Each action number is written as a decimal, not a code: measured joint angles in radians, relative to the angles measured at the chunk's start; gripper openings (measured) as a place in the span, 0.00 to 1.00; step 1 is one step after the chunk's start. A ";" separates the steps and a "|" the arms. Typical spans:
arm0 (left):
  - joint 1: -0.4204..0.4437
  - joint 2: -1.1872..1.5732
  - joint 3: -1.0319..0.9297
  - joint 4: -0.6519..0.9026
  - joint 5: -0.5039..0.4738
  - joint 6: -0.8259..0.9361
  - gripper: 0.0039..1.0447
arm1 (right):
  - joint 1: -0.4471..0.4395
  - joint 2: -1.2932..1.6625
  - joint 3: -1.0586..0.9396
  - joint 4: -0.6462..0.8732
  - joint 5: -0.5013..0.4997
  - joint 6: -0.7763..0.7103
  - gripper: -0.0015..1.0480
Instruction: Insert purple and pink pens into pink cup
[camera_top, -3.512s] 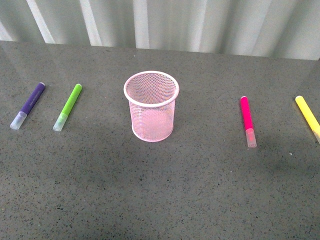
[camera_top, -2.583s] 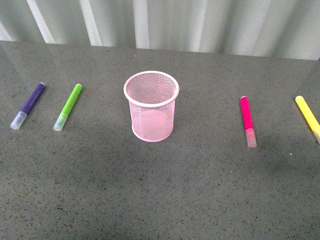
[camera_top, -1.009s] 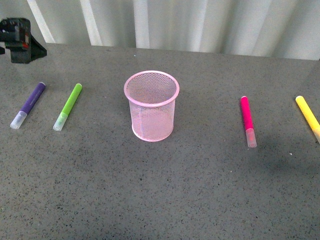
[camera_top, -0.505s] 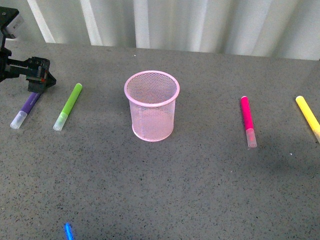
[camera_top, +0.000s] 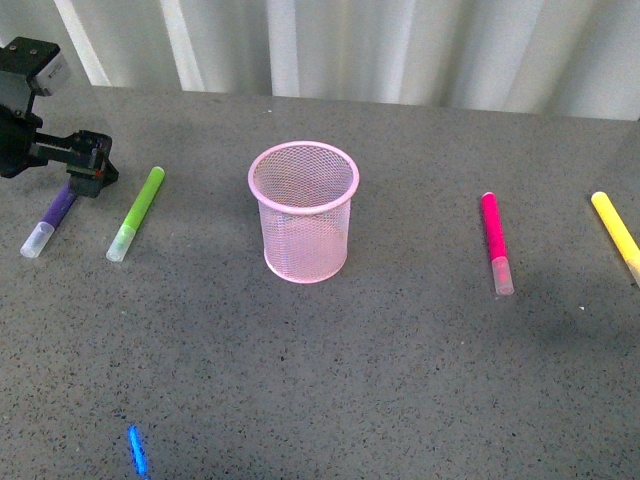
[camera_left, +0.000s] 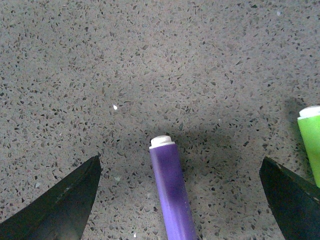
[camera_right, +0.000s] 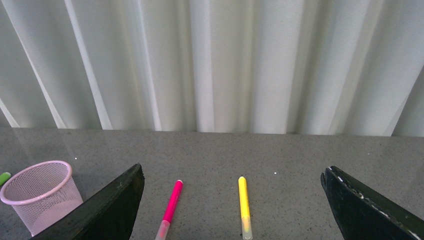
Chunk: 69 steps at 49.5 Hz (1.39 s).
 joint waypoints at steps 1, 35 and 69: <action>0.000 0.003 0.002 -0.001 -0.002 0.000 0.94 | 0.000 0.000 0.000 0.000 0.000 0.000 0.93; -0.021 0.035 0.032 -0.048 -0.036 -0.005 0.50 | 0.000 0.000 0.000 0.000 0.000 0.000 0.93; -0.076 -0.330 -0.153 0.254 0.103 -0.300 0.12 | 0.000 0.000 0.000 0.000 0.000 0.000 0.93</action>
